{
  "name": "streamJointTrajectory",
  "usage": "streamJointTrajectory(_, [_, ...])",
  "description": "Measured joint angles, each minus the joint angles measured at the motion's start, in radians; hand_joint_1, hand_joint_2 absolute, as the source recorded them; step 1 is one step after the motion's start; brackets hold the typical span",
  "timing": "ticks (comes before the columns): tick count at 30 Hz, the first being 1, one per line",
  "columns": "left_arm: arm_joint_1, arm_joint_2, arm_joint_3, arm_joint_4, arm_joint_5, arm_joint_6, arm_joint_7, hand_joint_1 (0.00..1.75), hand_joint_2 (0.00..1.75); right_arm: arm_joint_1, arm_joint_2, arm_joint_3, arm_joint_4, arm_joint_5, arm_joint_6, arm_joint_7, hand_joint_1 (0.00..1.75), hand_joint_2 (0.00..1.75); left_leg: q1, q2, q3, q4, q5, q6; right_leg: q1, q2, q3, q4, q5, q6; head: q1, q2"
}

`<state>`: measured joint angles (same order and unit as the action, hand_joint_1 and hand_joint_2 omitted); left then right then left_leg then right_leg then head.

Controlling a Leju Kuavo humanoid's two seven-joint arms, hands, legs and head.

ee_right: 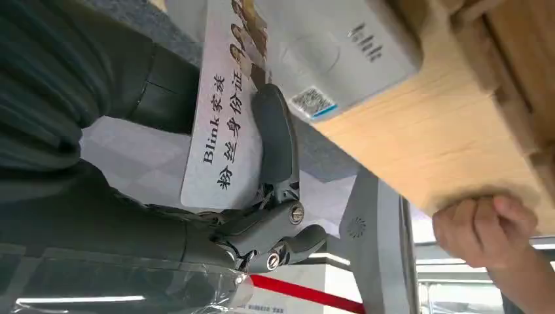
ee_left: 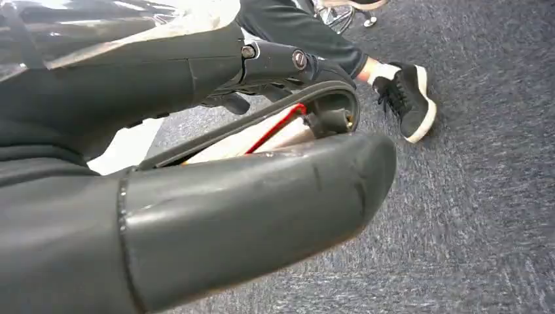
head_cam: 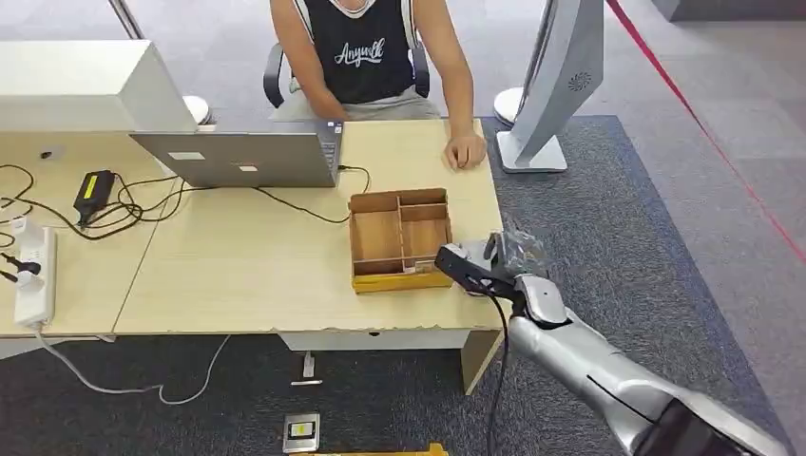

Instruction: Pass the card to the sensor for recognition and then transmit it.

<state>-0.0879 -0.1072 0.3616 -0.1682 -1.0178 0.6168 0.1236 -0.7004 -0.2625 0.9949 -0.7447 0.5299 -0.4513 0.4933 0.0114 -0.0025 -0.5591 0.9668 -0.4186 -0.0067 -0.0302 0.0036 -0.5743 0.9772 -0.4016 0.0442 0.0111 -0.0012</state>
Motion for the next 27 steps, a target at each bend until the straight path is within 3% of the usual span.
streamJointTrajectory(8, [0.0,0.0,-0.001,0.0,-0.005,-0.002,-0.008,0.0,0.0,-0.002,0.044,0.0,0.049,-0.004,-0.001,-0.008,1.75,1.75,0.0,0.0,0.001,0.0,0.0,0.0,0.0,0.0,0.001,0.0,0.0,0.0,0.0,0.0])
streamJointTrajectory(27, [0.0,0.0,-0.002,0.0,-0.011,-0.006,-0.002,0.0,0.0,-0.004,0.066,-0.003,0.1,-0.017,-0.008,-0.013,1.75,1.75,0.0,0.0,0.006,0.0,0.0,0.0,0.0,0.0,0.005,0.0,0.0,0.0,0.0,0.0])
